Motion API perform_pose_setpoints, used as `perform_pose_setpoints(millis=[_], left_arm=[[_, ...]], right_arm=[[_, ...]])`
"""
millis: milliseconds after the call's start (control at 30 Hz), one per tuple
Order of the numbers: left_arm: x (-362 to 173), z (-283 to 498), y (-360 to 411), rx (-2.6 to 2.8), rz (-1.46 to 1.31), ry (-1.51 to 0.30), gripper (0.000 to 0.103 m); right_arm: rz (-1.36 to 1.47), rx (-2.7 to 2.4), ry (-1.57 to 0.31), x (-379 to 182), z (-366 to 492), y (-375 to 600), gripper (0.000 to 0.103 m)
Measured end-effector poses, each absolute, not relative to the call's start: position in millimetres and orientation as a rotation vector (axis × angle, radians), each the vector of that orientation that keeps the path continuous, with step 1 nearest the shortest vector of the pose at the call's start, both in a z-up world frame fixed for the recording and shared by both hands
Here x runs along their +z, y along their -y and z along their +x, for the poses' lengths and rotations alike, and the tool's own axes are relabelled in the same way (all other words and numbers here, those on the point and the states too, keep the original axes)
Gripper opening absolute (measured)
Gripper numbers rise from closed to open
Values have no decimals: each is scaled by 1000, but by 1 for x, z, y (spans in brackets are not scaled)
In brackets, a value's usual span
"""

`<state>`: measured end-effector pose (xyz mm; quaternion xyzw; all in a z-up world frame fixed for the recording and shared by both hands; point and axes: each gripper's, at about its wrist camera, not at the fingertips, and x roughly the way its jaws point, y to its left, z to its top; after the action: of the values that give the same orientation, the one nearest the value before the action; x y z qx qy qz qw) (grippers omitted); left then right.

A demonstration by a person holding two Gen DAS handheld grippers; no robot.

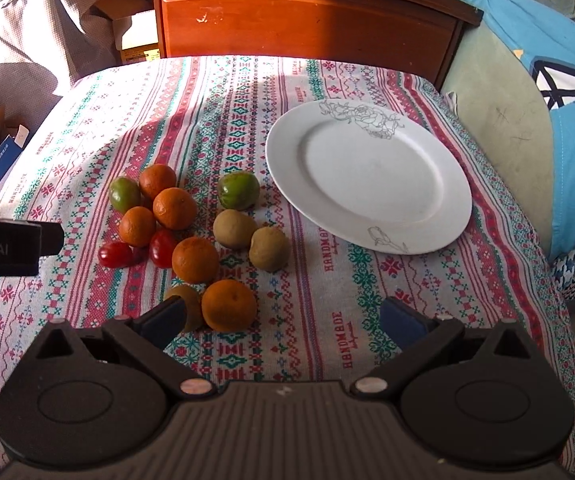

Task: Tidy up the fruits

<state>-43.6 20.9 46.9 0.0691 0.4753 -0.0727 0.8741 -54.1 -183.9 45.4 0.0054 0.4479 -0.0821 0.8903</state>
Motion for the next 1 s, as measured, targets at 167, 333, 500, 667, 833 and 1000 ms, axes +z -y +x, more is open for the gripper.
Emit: perform_pose_setpoints(millis=[167,333,500,667,833,1000], left_arm=[[48,-44,-21,-138,136,-994,91],[44,-42,-22,-125,136,-1005,91],[38,-41,-20,-106,143,-1021,91],[36,-41,-21,-98,141,-1022,91],[35,-44,-19,-100,153,-1013,91],[34,-44,-18,-98,163,-1016,91]], right_arm=[[48,-180,-894,56,-51,194,102],[87,-209,-915,53,-49,195,102],[138,-204,-959,49,-46,195,100],[189,-211,-958,48,-45,201,100],[180,-215,-951,48,-45,199,100],[132,-218,-942,48,-46,193,100]])
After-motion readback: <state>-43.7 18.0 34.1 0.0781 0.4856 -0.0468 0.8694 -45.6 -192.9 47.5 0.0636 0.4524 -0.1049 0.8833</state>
